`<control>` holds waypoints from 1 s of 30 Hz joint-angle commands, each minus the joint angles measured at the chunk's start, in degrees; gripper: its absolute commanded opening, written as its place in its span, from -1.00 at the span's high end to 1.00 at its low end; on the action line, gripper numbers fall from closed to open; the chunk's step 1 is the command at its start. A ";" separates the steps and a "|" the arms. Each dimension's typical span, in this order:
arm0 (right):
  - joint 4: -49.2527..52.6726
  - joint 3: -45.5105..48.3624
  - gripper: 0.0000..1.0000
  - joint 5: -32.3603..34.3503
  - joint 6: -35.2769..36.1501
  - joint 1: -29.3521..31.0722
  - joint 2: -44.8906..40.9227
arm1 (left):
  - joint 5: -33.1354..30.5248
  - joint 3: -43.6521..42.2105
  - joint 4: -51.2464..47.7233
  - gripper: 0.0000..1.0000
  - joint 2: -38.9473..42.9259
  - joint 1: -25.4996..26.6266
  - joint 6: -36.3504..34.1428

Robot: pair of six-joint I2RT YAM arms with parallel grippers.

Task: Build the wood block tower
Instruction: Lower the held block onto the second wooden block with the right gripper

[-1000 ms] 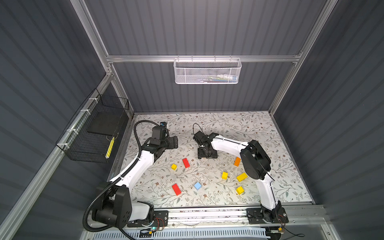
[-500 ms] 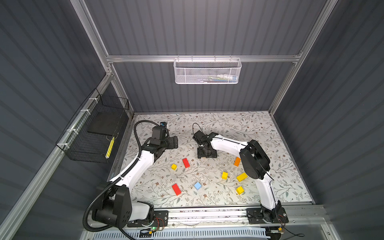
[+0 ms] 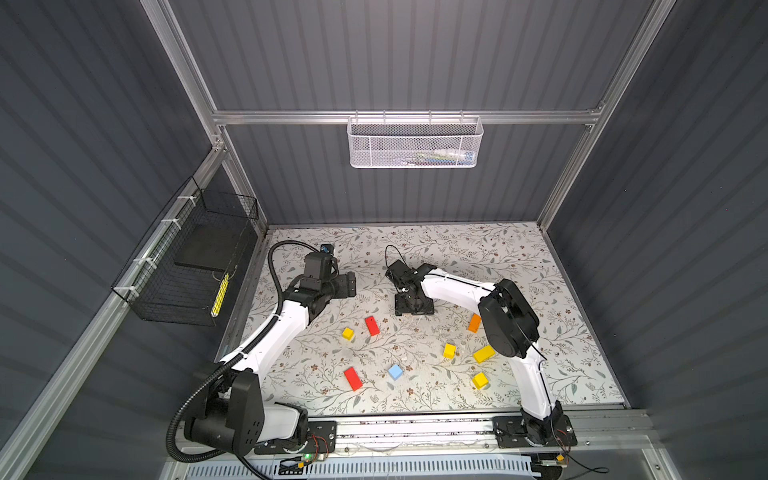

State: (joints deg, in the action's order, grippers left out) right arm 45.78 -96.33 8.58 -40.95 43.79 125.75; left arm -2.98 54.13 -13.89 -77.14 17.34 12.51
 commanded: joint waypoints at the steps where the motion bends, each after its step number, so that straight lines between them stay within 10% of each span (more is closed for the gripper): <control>1: 1.51 -0.59 -0.46 0.91 -0.18 -0.46 2.02 | -0.71 -0.69 0.23 -0.83 -0.16 0.32 -0.87; 30: 1.59 -0.65 -0.79 0.47 -0.36 -0.46 2.30 | -0.82 -0.99 0.27 -0.83 0.27 0.32 -0.74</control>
State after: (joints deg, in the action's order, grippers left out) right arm 45.91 -96.55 8.54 -41.08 43.53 126.13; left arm -3.40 53.82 -13.78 -77.14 17.34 12.51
